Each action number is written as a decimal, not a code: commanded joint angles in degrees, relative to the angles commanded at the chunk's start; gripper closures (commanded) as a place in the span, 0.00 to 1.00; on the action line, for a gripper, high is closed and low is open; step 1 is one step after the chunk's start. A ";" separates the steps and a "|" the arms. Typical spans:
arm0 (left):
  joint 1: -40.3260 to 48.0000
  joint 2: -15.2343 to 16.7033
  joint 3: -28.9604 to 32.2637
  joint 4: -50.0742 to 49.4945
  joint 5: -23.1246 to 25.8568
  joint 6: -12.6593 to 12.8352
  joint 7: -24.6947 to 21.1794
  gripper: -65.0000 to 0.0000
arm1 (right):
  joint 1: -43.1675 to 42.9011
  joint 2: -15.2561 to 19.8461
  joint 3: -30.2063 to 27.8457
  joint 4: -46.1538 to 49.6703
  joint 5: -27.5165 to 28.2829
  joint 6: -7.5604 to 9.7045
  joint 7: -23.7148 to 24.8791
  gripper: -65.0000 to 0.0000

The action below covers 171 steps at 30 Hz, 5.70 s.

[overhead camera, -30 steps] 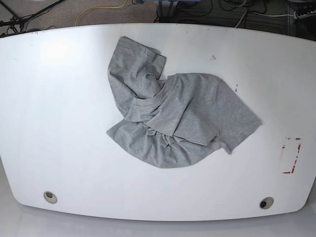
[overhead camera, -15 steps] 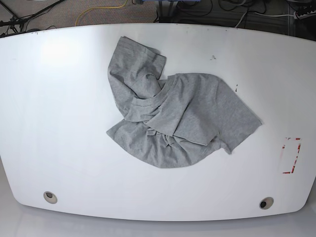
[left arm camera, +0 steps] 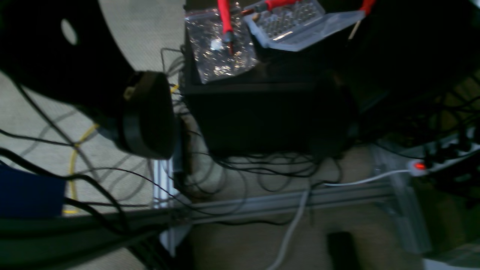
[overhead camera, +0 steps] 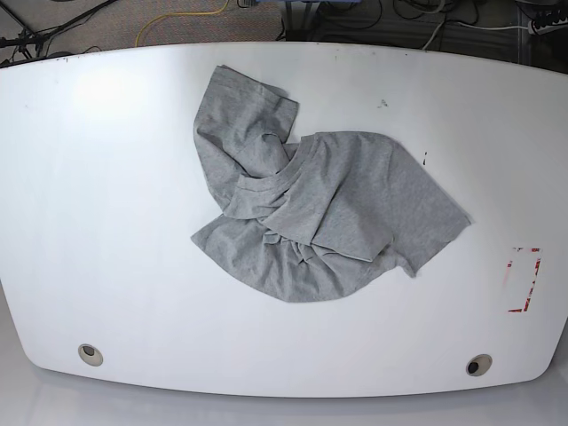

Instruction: Fold the T-shirt properly

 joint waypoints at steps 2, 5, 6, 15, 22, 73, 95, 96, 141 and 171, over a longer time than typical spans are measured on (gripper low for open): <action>0.86 -0.03 -0.43 1.63 -0.14 -0.08 -0.42 0.22 | -1.40 -0.19 -0.05 2.70 0.62 -0.05 -0.47 0.76; 1.41 -0.04 -0.34 2.60 -0.13 -0.12 -0.40 0.21 | -2.20 -0.23 -0.08 4.25 0.58 -0.03 -0.71 0.76; 1.58 -0.04 -0.21 2.91 -0.13 -0.10 -0.39 0.21 | -2.47 -0.27 -0.08 4.73 0.55 -0.02 -0.79 0.76; 4.45 -0.18 1.94 7.32 -0.25 0.09 -0.40 0.21 | -4.52 -0.26 0.55 9.99 0.31 -0.09 -1.60 0.76; 5.80 0.09 1.38 10.44 -0.54 0.15 -0.37 0.21 | -6.04 -0.41 0.70 13.13 0.53 -0.12 -1.76 0.76; 9.79 1.26 -1.44 27.72 -4.51 0.12 1.37 0.21 | -13.80 -0.58 2.20 32.73 0.86 0.05 -2.63 0.77; 13.20 1.68 -8.22 34.50 -4.12 0.14 1.76 0.20 | -18.11 -1.65 2.50 40.02 1.13 0.32 -3.70 0.77; 13.57 1.73 -8.43 34.71 -4.12 0.12 1.70 0.19 | -18.28 -1.63 2.53 39.96 1.19 0.34 -3.69 0.77; 3.39 1.27 -9.15 35.17 -4.76 0.44 3.26 0.19 | -12.57 -2.13 3.19 42.34 0.53 0.31 -4.77 0.62; 0.17 -0.86 -9.33 35.07 -4.37 0.49 4.29 0.18 | -6.59 -2.93 3.88 41.90 1.25 2.11 -6.64 0.58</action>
